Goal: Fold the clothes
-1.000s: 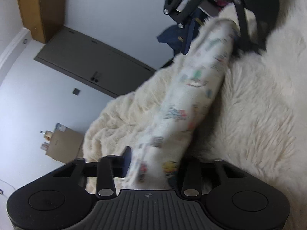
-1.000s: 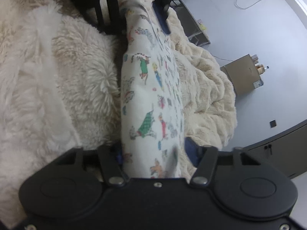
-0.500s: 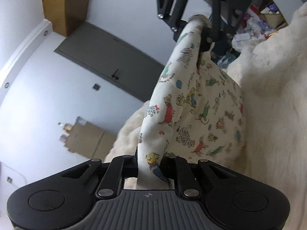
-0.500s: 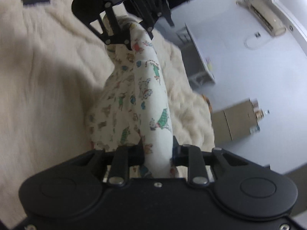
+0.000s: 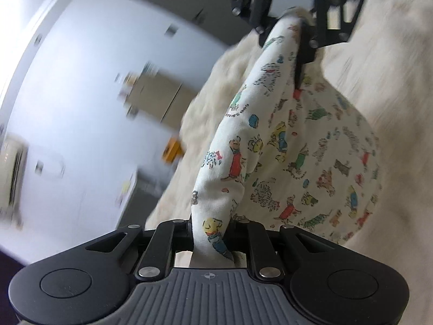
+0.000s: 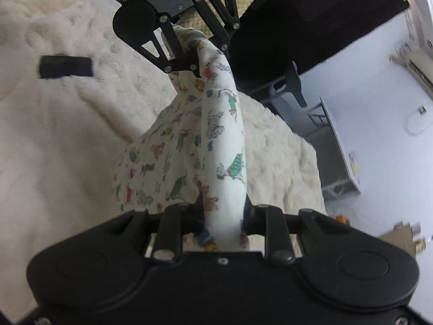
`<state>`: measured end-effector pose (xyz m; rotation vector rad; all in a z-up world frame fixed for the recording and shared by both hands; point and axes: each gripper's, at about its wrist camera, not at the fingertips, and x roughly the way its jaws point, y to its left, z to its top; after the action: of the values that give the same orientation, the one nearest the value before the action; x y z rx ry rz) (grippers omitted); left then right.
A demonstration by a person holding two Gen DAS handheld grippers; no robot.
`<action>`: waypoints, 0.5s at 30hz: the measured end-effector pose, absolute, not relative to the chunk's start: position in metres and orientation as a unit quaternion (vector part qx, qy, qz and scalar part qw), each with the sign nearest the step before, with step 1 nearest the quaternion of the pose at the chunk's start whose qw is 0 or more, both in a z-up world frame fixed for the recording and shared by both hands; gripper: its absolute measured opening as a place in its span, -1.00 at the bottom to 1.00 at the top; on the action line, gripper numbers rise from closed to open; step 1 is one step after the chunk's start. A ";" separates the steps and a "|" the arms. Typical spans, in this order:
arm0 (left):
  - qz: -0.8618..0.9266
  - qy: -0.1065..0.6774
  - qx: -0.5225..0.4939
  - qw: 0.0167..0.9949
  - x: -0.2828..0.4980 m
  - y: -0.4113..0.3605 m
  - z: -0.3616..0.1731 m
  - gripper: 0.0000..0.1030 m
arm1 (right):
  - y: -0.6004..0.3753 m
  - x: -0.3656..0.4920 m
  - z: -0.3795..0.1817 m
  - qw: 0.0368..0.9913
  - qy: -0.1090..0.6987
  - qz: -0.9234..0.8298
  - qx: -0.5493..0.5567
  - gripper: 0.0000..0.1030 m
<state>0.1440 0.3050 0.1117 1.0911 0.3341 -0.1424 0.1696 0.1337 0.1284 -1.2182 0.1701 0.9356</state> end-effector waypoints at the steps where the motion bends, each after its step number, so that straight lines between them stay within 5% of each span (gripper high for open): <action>1: -0.042 0.153 0.517 0.841 0.150 0.317 0.106 -0.75 | 0.143 0.174 0.123 0.717 0.070 0.418 -0.554 -0.58; 9: 0.063 0.107 0.519 0.846 0.128 0.358 0.047 -0.66 | 0.204 0.177 0.043 0.748 -0.085 0.324 -0.573 -0.54; 12: 0.024 0.198 0.495 0.846 0.108 0.350 -0.031 -0.34 | 0.207 0.155 -0.041 0.700 -0.047 0.343 -0.624 -0.31; 15: -0.039 0.284 0.464 0.838 0.083 0.342 -0.101 -0.34 | 0.196 0.131 -0.105 0.636 0.047 0.414 -0.650 -0.28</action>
<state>0.0831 0.3423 -0.1013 0.9817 0.6015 -0.0823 0.1308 0.1961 -0.1048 -1.4846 0.1079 0.9462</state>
